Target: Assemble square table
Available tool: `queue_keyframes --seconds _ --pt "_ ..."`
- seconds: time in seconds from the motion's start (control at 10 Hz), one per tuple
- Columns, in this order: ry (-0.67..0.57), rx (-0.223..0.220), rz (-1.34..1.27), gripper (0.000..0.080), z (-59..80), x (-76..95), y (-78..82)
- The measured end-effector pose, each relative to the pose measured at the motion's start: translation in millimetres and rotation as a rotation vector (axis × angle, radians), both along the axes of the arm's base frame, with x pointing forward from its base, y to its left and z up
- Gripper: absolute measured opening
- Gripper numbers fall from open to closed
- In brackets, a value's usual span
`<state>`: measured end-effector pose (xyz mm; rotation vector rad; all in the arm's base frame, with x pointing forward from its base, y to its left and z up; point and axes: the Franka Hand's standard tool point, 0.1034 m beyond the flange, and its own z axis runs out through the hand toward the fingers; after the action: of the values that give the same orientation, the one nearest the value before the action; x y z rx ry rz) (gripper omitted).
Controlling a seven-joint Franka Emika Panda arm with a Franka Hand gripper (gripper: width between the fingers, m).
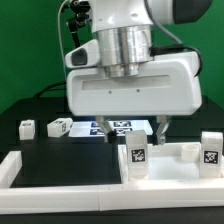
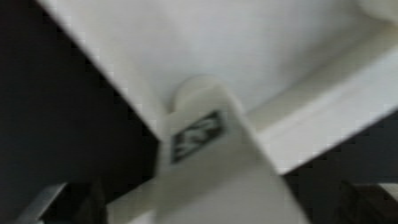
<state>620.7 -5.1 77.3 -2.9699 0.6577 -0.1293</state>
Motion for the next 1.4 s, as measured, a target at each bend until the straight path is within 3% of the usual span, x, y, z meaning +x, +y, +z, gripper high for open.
queue_keyframes --seconds 0.4,0.5,0.6,0.7,1.1,1.4 --pt "0.023 0.000 0.085 0.0648 -4.3 -4.1 1.2" --pt "0.025 0.003 0.064 0.0559 -4.4 -4.1 1.4" --pt "0.030 0.009 -0.008 0.0376 -4.4 -4.1 2.1" --pt "0.036 0.015 -0.071 0.0288 -4.5 -4.2 2.5" --pt "0.059 0.049 -0.348 0.0288 -4.6 -4.2 4.9" --pt "0.131 0.126 -0.870 0.0288 -5.1 -0.1 11.4"
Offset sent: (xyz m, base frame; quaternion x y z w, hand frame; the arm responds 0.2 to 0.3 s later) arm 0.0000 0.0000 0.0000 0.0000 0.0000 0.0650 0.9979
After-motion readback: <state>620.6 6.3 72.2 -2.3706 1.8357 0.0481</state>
